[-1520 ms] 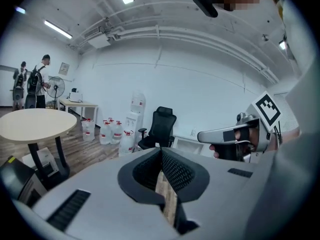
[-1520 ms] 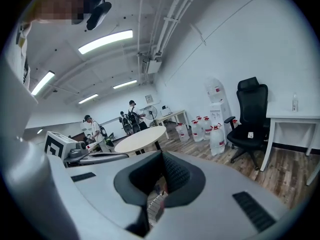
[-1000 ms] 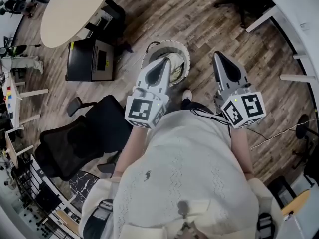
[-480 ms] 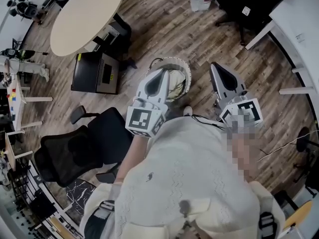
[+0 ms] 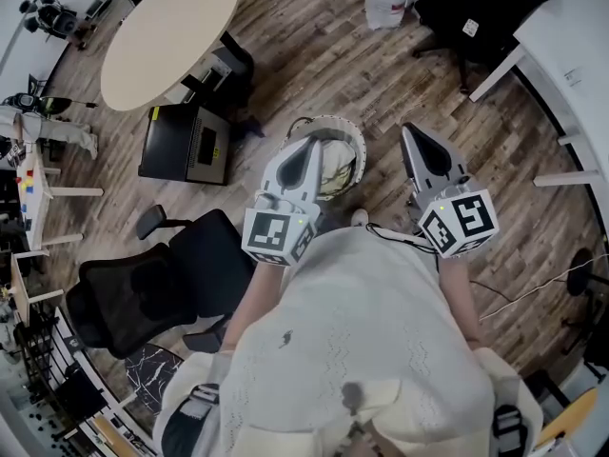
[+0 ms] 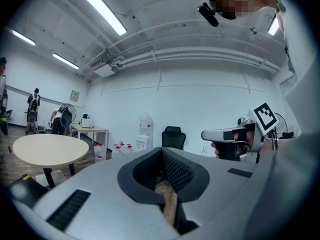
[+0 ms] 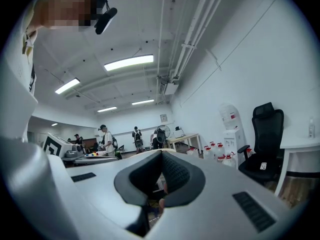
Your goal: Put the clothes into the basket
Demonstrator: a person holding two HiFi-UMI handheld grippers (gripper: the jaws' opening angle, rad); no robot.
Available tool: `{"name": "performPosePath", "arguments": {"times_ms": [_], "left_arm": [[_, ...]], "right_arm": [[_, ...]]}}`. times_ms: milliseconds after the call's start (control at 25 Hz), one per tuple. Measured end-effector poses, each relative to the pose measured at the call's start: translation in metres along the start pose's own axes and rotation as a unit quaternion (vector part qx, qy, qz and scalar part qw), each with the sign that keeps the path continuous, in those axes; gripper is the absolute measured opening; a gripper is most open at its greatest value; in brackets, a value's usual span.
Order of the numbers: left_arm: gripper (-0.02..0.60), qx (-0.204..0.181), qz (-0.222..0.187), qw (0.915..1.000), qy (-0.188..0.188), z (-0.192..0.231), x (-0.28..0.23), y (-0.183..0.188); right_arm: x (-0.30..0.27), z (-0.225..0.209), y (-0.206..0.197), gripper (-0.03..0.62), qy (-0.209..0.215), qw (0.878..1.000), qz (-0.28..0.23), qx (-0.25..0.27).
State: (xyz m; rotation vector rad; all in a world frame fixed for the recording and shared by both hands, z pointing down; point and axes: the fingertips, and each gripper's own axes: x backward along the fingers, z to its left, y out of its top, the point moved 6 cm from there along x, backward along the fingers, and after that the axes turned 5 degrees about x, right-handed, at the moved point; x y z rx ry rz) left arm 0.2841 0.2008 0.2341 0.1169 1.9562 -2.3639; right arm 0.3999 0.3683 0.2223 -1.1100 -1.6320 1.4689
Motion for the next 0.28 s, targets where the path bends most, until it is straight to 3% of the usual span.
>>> {"name": "performPosePath", "arguments": {"times_ms": [280], "left_arm": [[0.021,0.001,0.004,1.0000,0.004,0.0041,-0.0011,-0.0090]], "right_arm": [[0.0015,-0.0036,-0.0083,0.006,-0.005,1.000,0.001,-0.001]]}}
